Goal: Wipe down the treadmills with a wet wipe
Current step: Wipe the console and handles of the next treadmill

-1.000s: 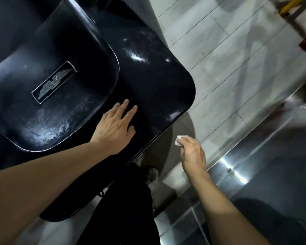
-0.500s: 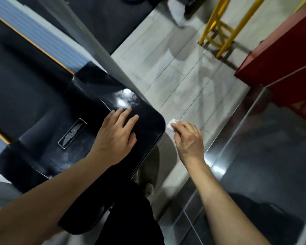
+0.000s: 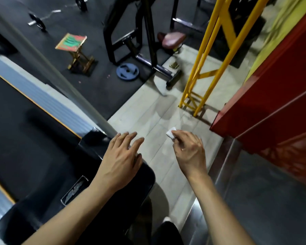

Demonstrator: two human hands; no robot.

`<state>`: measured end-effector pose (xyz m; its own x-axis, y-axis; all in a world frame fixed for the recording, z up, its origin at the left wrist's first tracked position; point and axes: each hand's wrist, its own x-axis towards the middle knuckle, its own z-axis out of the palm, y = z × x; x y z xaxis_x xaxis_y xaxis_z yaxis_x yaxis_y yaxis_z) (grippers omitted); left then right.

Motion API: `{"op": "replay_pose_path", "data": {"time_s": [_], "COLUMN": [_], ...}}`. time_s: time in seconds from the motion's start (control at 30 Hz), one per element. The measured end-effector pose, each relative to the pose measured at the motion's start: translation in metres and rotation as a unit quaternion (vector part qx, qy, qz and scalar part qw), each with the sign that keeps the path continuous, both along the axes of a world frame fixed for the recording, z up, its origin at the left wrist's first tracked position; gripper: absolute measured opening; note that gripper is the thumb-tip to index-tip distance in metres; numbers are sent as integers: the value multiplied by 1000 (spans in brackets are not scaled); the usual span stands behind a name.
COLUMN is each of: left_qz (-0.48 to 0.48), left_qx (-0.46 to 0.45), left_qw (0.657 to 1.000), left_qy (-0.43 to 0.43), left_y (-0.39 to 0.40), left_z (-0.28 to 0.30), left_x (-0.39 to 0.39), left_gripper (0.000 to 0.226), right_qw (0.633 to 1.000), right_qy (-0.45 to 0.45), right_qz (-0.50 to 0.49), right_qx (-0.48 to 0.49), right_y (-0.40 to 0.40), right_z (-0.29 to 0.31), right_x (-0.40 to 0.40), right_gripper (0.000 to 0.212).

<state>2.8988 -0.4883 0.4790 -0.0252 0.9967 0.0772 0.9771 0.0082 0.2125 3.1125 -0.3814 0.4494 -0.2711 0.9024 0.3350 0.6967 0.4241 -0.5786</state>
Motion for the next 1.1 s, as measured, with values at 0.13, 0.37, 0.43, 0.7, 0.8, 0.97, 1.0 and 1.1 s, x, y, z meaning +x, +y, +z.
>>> {"op": "replay_pose_path", "data": {"time_s": [0.13, 0.37, 0.43, 0.7, 0.8, 0.97, 1.0, 1.1], "left_qz": [35, 137, 159, 236, 266, 317, 331, 355], "left_qx": [40, 85, 97, 111, 123, 148, 154, 158], "left_qw": [999, 987, 982, 965, 956, 937, 931, 921], "left_qy": [-8, -23, -19, -5, -6, 14, 19, 31], "left_y": [44, 127, 142, 215, 257, 331, 344, 377], "left_z": [19, 40, 50, 77, 83, 99, 104, 116], "left_x": [13, 41, 40, 5, -23, -83, -96, -136], "left_gripper": [50, 49, 49, 47, 46, 42, 41, 41], "right_qw": [999, 992, 990, 974, 965, 950, 947, 937], "right_qy": [14, 14, 15, 40, 45, 65, 66, 79], "right_qz": [37, 115, 134, 214, 248, 300, 307, 335], "right_qx": [24, 47, 46, 59, 69, 66, 63, 66], "right_y": [59, 178, 206, 304, 349, 429, 443, 477], "right_z": [27, 62, 75, 99, 104, 122, 126, 137], "right_x": [6, 18, 13, -50, -89, -173, -191, -241], "right_gripper": [32, 32, 32, 30, 29, 29, 30, 30]}}
